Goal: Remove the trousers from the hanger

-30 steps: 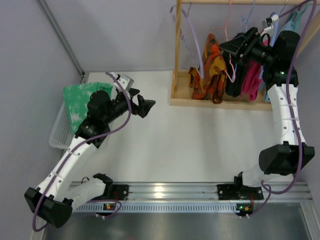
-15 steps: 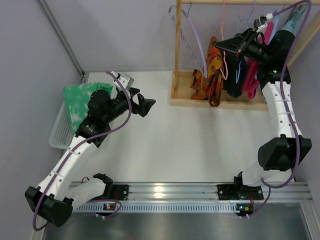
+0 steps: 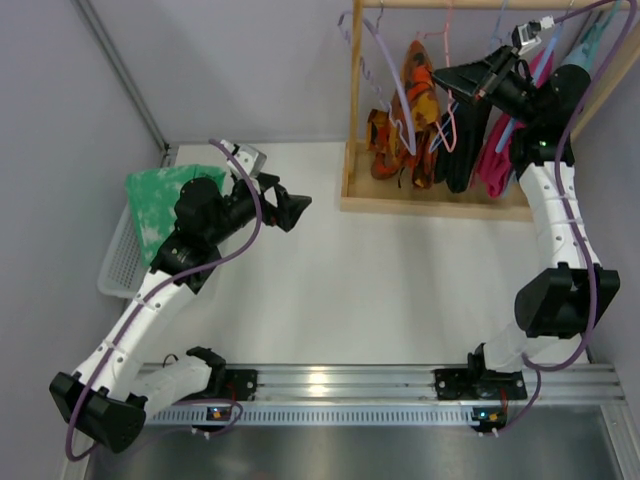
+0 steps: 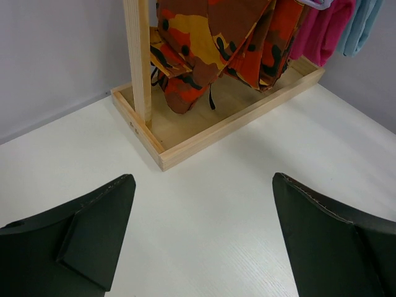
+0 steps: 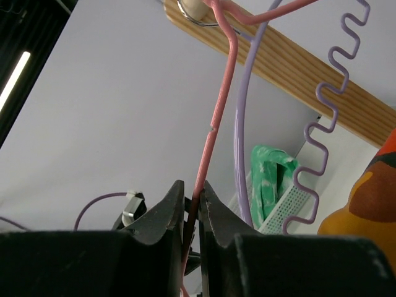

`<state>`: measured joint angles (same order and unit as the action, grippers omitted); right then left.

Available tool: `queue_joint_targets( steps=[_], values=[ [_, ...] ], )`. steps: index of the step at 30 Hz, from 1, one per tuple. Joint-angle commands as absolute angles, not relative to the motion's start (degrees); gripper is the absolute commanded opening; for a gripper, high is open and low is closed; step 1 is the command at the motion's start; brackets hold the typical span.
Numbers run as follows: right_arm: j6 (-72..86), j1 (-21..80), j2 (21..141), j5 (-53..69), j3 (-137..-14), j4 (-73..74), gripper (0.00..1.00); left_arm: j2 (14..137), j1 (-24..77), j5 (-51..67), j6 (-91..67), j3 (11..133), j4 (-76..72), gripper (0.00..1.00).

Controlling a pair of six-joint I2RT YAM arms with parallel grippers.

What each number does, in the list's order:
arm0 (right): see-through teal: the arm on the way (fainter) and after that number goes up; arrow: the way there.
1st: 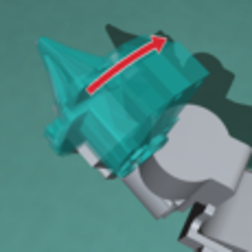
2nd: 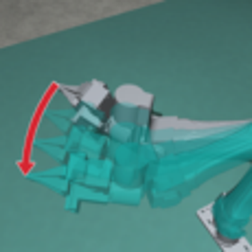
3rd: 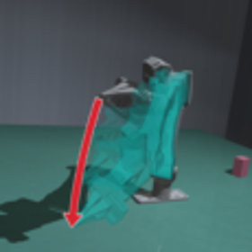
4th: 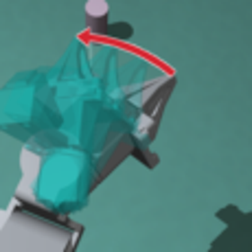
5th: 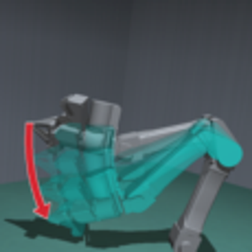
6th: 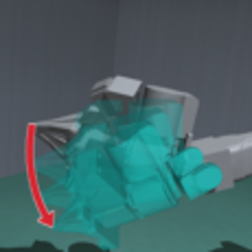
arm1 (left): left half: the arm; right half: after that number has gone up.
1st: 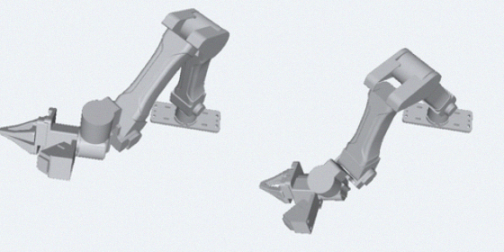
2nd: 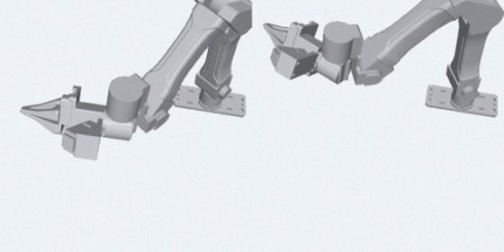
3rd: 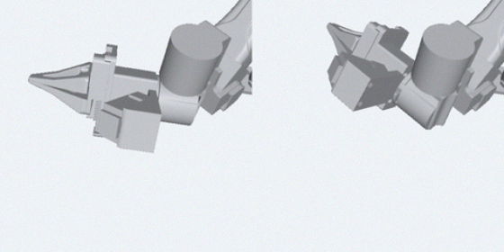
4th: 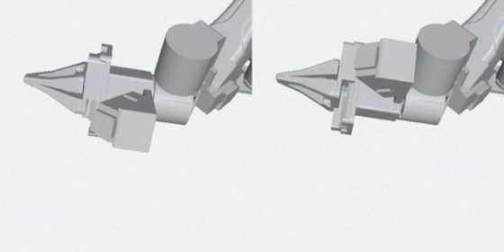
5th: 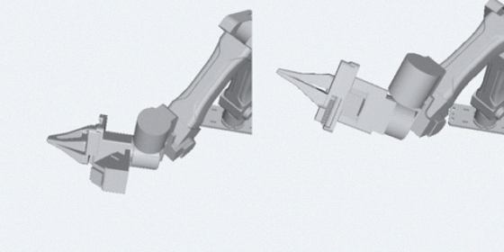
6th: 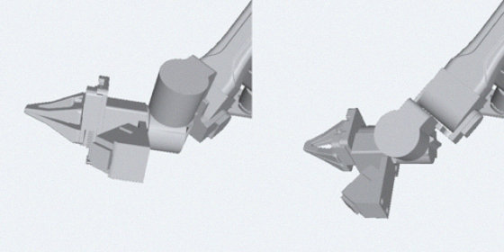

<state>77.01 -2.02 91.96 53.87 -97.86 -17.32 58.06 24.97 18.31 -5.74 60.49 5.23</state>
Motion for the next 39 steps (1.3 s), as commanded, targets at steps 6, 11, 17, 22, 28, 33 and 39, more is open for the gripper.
queue_joint_targets(
  steps=[6,11,17,22,28,33,39],
  values=[
    [76.4,-1.5,82.4,52.6,-98.4,-35.6,0.00,58.6,25.0,19.9,-3.9,62.8,-1.1,0.99],
    [76.0,-1.5,76.2,53.2,-92.9,-35.1,0.00,59.9,25.1,22.4,-1.0,63.1,-3.3,0.99],
    [74.5,-1.5,69.3,53.4,-87.5,-31.4,0.00,61.7,26.4,25.2,4.2,62.0,-5.5,0.98],
    [72.1,-1.5,62.5,52.9,-83.1,-23.7,0.00,59.8,28.6,26.0,9.3,55.0,-8.9,0.98],
    [67.8,-1.5,56.3,52.7,-80.2,-16.0,0.00,59.1,37.3,19.6,16.0,48.4,-18.1,0.99],
    [62.7,-1.5,52.9,52.3,-80.1,-6.5,0.00,63.4,47.6,11.2,20.8,46.5,-28.4,0.99],
    [57.9,-1.5,51.2,51.2,-83.0,4.6,0.00,72.7,58.3,0.6,23.5,49.6,-40.7,0.99]
  ],
)
